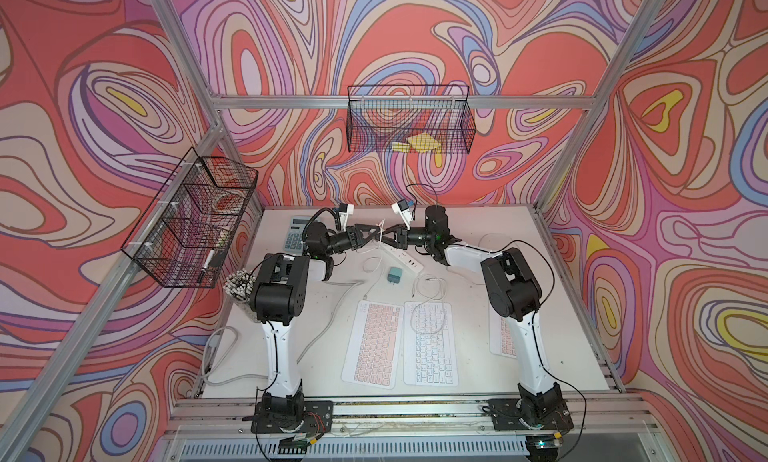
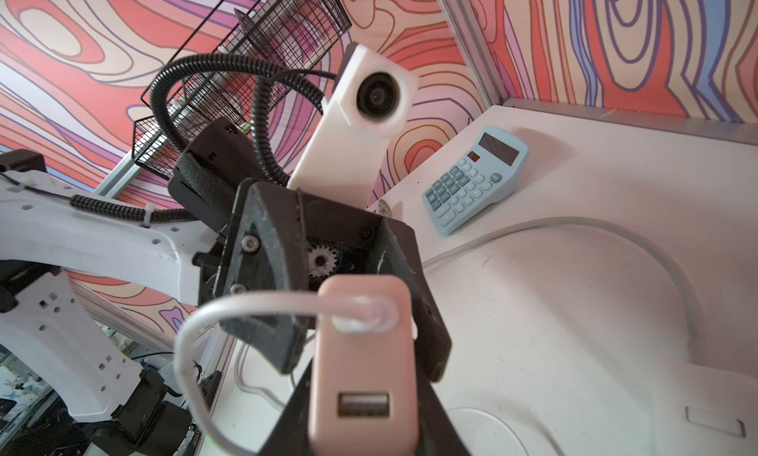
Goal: Unplug the wireless keyboard
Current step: Remove the power cord from the plug.
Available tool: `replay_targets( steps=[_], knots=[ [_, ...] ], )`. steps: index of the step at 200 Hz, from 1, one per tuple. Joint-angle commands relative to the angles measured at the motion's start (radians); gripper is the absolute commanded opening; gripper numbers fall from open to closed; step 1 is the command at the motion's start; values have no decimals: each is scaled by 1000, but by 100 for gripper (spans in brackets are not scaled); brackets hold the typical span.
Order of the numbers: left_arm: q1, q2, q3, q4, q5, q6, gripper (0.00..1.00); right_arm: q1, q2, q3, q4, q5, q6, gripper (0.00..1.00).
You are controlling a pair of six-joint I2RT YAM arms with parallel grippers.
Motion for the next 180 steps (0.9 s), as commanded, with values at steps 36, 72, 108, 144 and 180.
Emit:
replay_targets(
  steps=[36,72,108,144,180],
  knots=[
    [-6,-42,40,91,31,-35,34,3,25,7,66,-40,55,8],
    [-7,-55,32,92,30,-41,23,1,41,6,115,-66,118,11],
    [-5,-59,25,73,6,-38,6,-14,34,-50,272,-46,226,28],
    [-6,-105,4,-107,-33,105,0,-28,-11,-105,295,-17,219,39],
    [-6,-170,-6,-325,-69,275,0,-43,-52,-167,309,28,201,45]
  ],
)
